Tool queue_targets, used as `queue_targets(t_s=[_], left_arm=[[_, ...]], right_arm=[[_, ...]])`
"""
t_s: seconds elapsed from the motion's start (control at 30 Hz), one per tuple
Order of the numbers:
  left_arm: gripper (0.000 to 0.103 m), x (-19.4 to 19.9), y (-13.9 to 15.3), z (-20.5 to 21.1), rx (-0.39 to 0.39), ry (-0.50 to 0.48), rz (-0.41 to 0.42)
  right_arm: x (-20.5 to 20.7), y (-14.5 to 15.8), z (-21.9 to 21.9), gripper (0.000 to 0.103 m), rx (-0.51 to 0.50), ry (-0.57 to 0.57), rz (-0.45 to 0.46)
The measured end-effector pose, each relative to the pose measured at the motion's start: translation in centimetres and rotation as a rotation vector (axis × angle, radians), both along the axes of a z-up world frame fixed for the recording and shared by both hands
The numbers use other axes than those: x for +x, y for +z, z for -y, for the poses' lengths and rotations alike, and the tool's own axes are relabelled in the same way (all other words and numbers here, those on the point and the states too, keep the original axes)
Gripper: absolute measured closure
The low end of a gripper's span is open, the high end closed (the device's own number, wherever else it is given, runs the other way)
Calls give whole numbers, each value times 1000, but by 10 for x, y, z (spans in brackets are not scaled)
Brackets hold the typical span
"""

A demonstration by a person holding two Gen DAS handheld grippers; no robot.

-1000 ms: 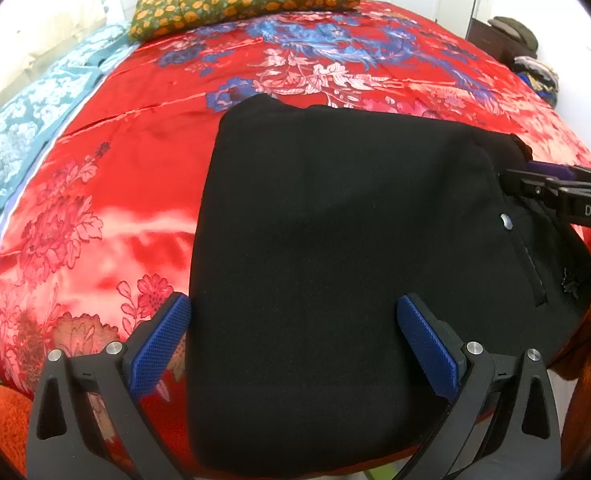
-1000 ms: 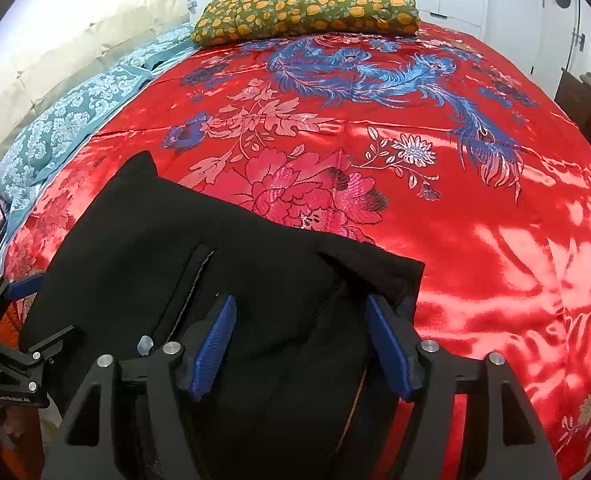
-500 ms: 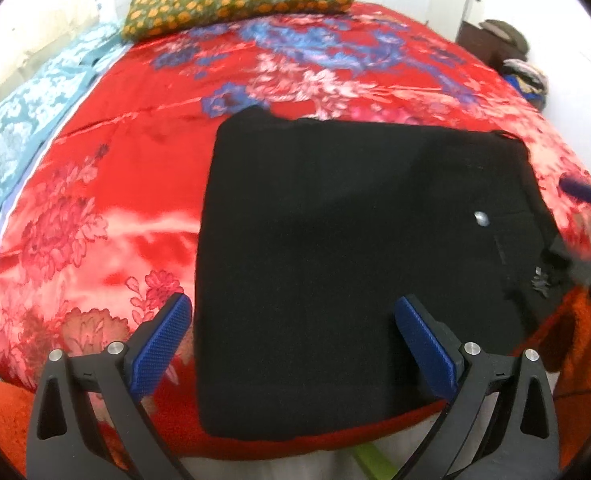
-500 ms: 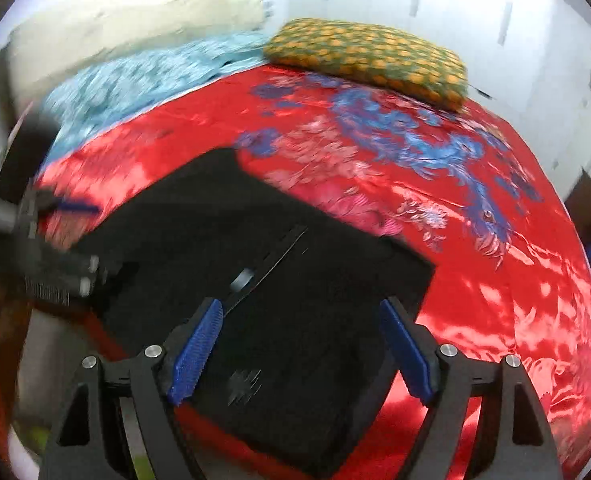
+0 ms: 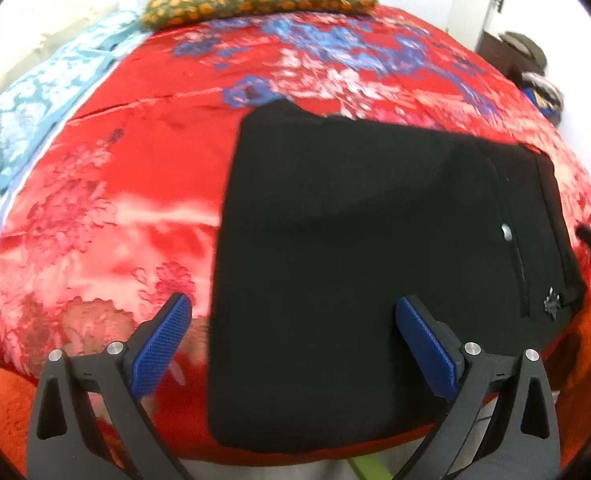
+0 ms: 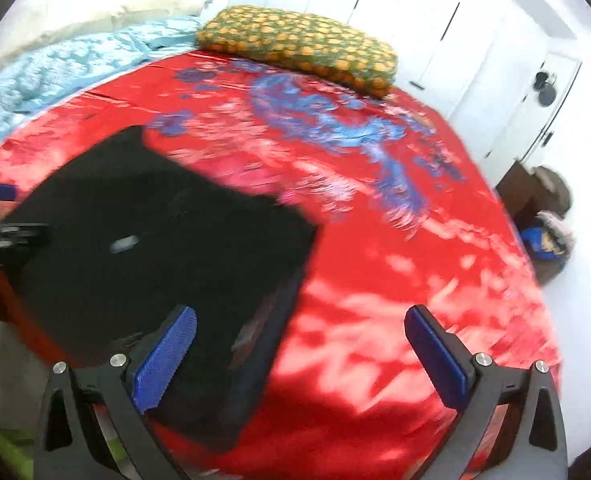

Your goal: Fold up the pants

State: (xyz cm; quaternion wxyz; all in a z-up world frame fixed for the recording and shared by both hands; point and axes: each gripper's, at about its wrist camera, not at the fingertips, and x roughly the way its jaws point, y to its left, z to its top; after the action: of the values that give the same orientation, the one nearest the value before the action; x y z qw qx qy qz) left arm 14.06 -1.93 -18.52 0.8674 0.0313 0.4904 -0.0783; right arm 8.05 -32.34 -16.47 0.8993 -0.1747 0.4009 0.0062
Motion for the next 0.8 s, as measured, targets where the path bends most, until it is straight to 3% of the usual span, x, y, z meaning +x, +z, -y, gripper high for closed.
queue_targets(t_s=[0.2,0.3,0.37,0.43,0.5,0.8], left_arm=[[1,-3,2,-13,8,46,16],[1,-6,2,-17,12,63,17],[1,-6,2,-18,16,76,19],[1,-4,1,-17,18,86,19],[1,1,0,-14,21,89,16],[1,8,-3,-13,-17,94,8]], right_arm=[[99,-33,125,0,159,-313,-96],[127,-48,168,0,217,-397,-102],[138,-61,182,0,233,-428,-90],[147,-91,191,0,250,-448,-151],[136,-85,195,0,283,-441,-83],[136,-87,197,0,289,-442,-94]])
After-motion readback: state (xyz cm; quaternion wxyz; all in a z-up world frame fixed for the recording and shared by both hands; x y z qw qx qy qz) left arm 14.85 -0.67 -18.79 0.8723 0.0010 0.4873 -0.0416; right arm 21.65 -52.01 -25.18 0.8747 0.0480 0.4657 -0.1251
